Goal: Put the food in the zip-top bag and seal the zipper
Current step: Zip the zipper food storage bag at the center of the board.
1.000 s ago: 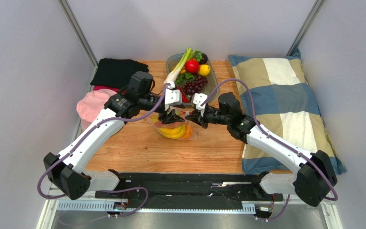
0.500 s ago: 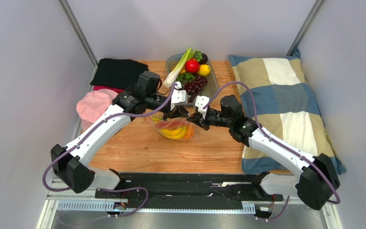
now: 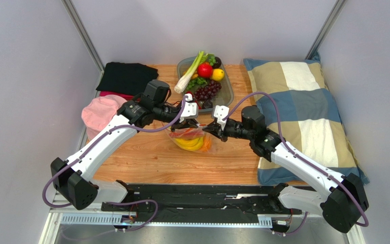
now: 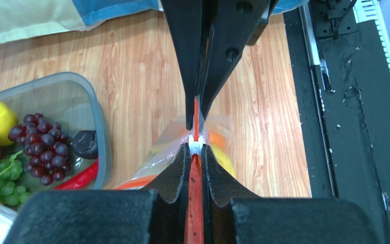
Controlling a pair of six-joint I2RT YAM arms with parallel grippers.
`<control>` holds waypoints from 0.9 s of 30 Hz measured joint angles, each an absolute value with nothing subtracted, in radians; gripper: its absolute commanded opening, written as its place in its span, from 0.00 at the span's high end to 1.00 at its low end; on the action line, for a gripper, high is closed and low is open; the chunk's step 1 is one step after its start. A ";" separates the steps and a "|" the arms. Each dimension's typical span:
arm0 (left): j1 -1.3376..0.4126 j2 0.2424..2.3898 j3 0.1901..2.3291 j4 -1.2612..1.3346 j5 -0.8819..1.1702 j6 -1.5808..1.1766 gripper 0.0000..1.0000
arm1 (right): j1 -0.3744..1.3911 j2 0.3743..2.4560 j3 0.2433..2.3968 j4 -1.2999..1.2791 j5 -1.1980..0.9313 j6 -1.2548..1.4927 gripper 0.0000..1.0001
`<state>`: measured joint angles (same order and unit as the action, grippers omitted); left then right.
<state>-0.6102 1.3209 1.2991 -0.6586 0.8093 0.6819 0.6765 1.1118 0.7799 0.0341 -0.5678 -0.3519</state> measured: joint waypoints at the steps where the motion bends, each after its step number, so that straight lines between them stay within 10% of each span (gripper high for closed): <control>1: -0.608 1.317 1.298 -0.664 0.809 0.685 1.00 | 0.674 1.108 0.780 0.033 -0.569 -0.352 0.87; 3: -0.602 1.308 1.296 -0.676 0.804 0.690 1.00 | 0.669 1.103 0.780 0.026 -0.576 -0.349 1.00; 9: -0.590 1.304 1.301 -0.699 0.802 0.683 1.00 | 0.661 1.102 0.781 0.014 -0.585 -0.342 0.98; 12: -0.590 1.306 1.304 -0.712 0.801 0.691 1.00 | 0.660 1.100 0.781 0.011 -0.585 -0.346 0.54; 17: -0.589 1.306 1.305 -0.727 0.800 0.694 1.00 | 0.659 1.098 0.806 -0.041 -0.596 -0.339 0.40; 23: -0.595 1.330 1.325 -0.728 0.802 0.682 1.00 | 0.660 1.121 0.892 -0.068 -0.624 -0.337 0.50; 26: -0.596 1.337 1.327 -0.724 0.802 0.677 1.00 | 0.663 1.144 0.924 -0.067 -0.638 -0.340 0.67; 27: -0.596 1.339 1.329 -0.722 0.802 0.676 1.00 | 0.665 1.152 0.929 -0.068 -0.642 -0.343 0.87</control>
<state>-0.5964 1.3388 1.3289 -0.7219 0.8024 0.6758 0.6651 1.1519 0.9287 -0.0677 -0.6418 -0.3431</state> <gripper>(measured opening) 0.122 0.418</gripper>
